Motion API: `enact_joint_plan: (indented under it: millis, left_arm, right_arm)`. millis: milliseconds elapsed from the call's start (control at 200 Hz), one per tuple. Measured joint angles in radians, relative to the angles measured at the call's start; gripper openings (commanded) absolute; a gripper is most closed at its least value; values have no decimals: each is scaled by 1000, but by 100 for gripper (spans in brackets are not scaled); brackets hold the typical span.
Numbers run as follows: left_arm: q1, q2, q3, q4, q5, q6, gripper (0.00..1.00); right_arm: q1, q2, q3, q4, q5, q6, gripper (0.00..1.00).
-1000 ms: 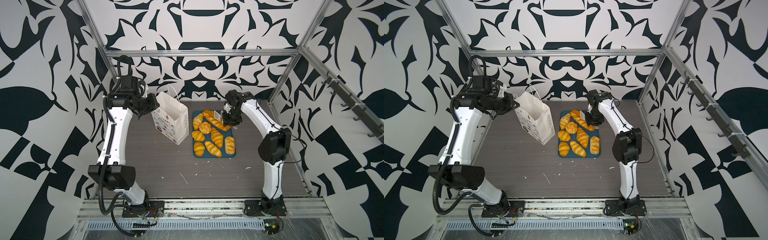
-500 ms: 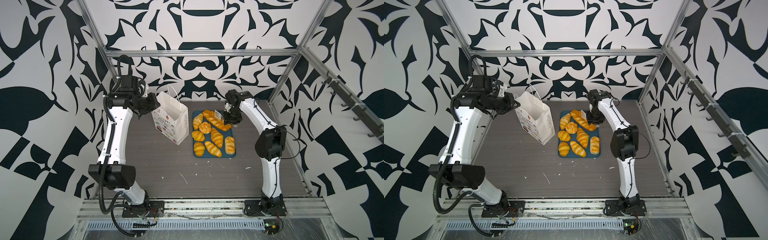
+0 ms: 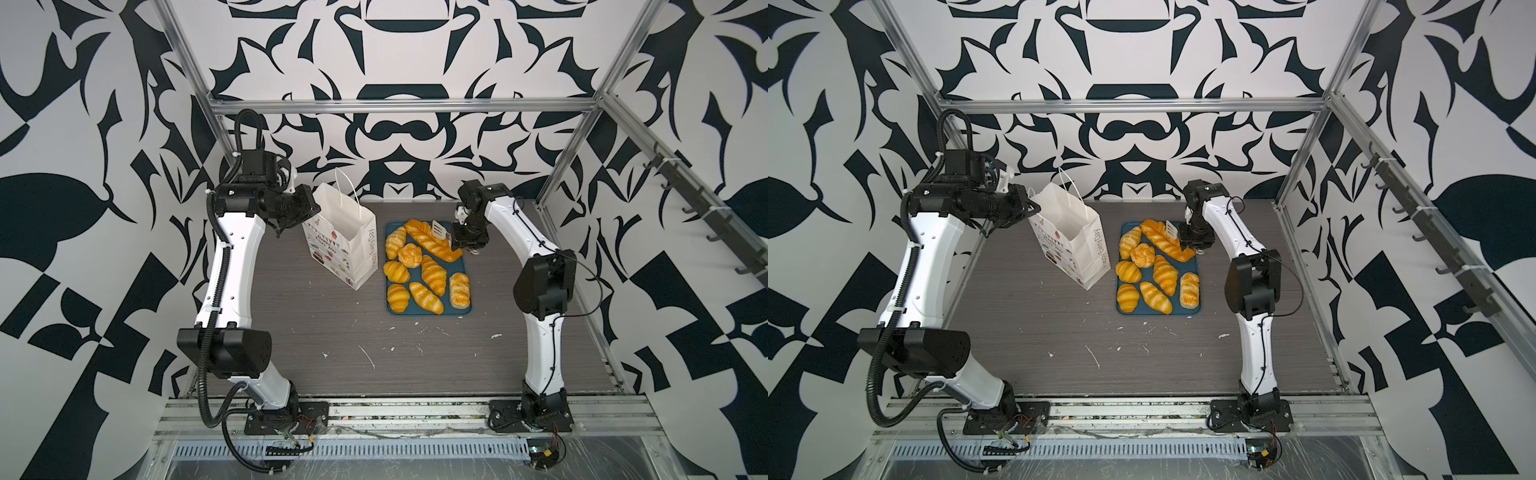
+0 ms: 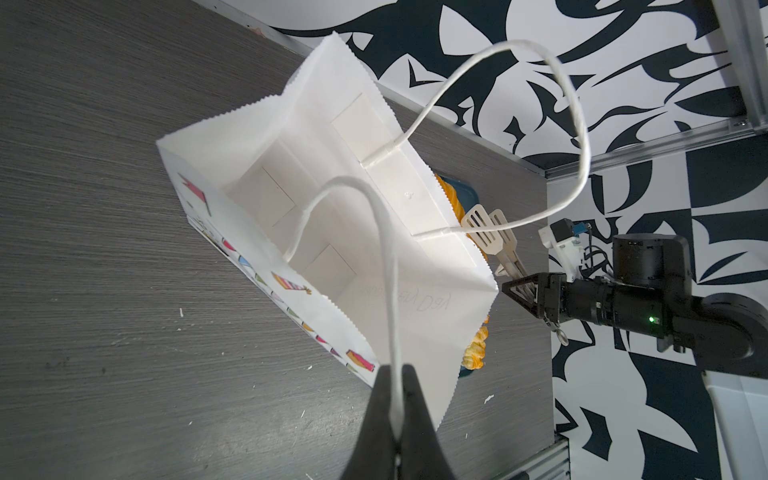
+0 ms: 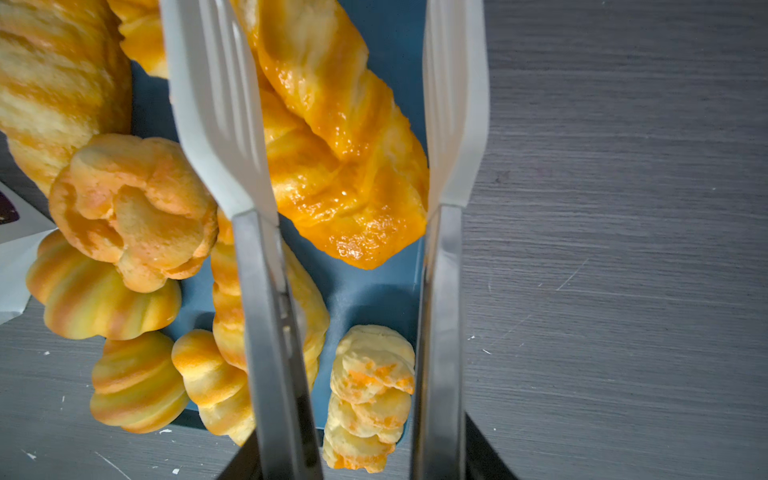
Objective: Place the fake bread into the paper bag
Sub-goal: 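Lower the tongs onto the long twisted loaf and close them with the right gripper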
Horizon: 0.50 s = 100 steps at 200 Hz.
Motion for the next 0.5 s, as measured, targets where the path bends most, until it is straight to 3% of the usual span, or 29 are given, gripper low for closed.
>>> enact_joint_plan:
  millis: [500]
  left_arm:
    - [0, 6, 0, 0, 0, -3, 0]
  right_arm:
    - [-50, 0, -26, 29, -103, -10, 48]
